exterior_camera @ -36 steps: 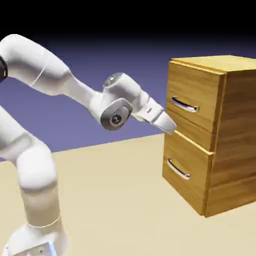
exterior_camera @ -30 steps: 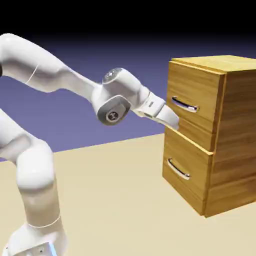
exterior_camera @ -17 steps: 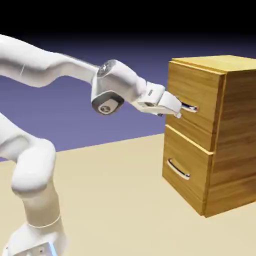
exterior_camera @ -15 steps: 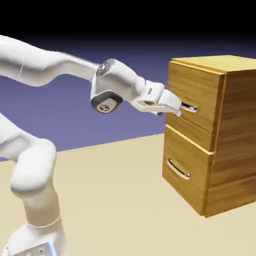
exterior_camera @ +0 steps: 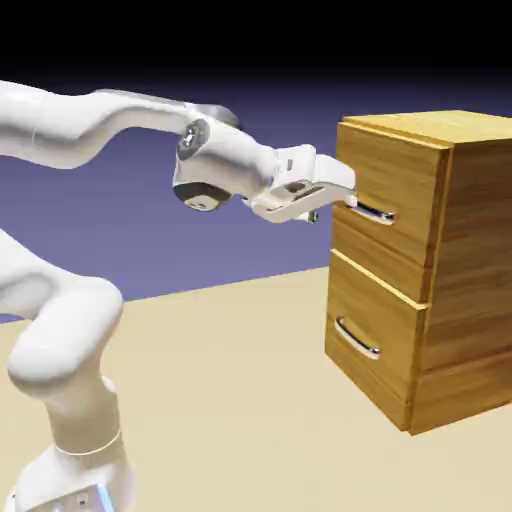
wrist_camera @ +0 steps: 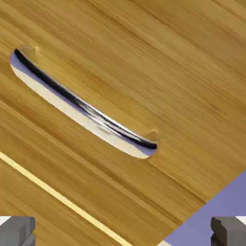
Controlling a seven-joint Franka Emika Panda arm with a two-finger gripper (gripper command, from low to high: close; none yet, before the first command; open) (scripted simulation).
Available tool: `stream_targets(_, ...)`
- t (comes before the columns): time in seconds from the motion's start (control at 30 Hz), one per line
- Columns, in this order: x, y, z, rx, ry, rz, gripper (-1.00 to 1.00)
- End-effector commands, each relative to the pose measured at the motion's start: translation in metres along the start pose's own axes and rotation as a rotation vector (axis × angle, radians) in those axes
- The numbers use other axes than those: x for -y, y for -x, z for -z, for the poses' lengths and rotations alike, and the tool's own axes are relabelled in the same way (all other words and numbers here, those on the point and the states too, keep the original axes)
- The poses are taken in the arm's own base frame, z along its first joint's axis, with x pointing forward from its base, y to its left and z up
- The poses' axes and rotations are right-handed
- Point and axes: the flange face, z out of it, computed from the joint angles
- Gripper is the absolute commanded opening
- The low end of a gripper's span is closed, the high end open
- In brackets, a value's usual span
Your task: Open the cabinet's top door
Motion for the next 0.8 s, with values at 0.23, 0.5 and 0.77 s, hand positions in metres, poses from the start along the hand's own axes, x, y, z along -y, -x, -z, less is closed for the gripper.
stream_targets(0.23,0.014,0.004,-0.003,-0.088,-0.016,0.165,0.00)
stream_targets(0.5,0.030,0.012,-0.015,-0.185,-0.011,0.341,0.00)
stream_targets(0.77,0.045,0.023,-0.034,-0.285,0.022,0.523,0.00)
